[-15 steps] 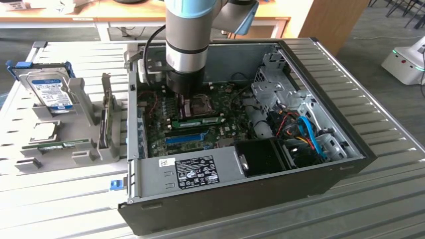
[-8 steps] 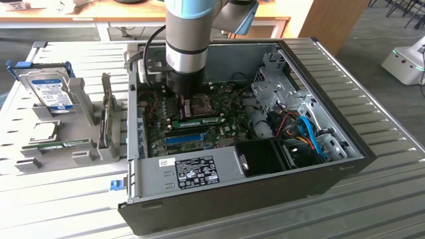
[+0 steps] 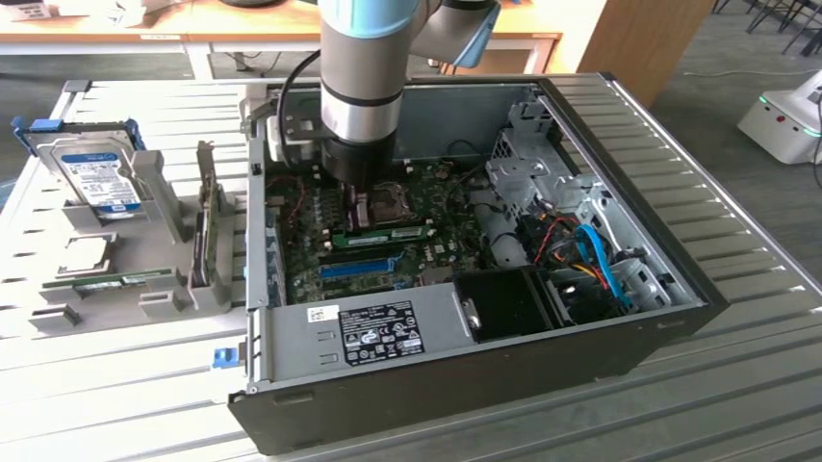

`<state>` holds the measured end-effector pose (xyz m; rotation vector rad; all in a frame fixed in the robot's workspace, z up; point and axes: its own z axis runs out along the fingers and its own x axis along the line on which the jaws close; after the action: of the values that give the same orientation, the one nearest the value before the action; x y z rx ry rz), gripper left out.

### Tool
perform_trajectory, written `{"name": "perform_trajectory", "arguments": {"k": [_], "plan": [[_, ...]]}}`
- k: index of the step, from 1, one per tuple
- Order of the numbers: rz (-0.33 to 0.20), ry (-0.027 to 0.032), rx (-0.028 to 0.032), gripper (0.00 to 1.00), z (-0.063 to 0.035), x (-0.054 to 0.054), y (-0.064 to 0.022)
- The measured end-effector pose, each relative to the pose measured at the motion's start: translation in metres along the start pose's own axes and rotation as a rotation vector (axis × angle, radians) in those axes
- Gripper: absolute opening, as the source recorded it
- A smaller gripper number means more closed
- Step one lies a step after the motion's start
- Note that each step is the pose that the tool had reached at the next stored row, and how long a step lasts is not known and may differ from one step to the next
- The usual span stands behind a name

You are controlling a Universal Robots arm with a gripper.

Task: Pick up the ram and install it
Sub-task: 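Press down the ram until it locks into place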

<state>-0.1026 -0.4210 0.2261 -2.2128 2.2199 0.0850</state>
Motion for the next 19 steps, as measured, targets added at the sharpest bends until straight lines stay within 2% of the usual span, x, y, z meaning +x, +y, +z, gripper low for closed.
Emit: {"name": "perform_trajectory", "arguments": {"k": [19], "plan": [[0.0, 0.0004, -0.0003, 0.11, 0.0026, 0.0002, -0.0001]]}}
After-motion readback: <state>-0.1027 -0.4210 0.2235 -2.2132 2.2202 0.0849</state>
